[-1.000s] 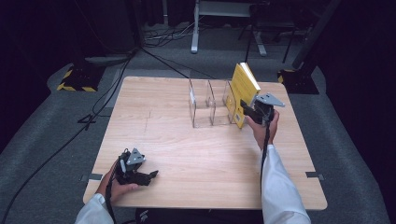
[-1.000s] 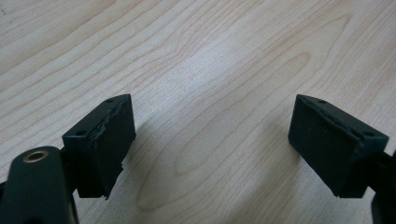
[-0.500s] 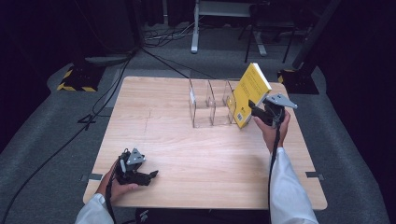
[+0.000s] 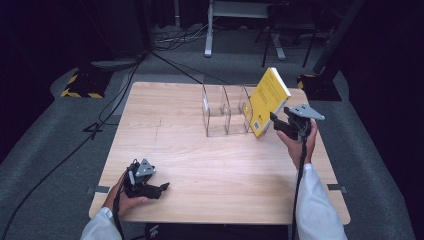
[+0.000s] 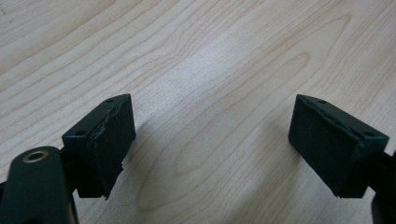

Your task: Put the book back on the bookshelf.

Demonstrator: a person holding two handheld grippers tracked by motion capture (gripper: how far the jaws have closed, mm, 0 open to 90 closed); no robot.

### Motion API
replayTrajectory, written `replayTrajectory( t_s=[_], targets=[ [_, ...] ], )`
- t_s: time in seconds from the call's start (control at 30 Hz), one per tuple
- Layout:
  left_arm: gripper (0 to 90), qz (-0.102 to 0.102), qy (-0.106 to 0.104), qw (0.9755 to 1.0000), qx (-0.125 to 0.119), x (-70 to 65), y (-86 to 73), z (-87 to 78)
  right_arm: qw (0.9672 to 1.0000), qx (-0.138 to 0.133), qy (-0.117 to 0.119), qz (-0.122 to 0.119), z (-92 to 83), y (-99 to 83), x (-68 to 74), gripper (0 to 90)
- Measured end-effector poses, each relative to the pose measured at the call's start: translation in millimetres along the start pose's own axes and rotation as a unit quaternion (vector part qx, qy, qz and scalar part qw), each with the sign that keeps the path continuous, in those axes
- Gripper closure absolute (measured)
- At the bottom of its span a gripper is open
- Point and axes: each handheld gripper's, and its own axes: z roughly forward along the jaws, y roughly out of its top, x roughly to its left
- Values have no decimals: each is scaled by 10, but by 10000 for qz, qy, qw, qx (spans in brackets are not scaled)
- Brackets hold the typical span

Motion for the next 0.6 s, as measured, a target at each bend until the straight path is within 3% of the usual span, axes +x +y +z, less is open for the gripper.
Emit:
replayTrajectory(
  t_s=[0.6],
  targets=[
    [153,-6,-4,10000,-1,0,0,1,9962,435,574,-485,-261,-20,22,291]
  ],
)
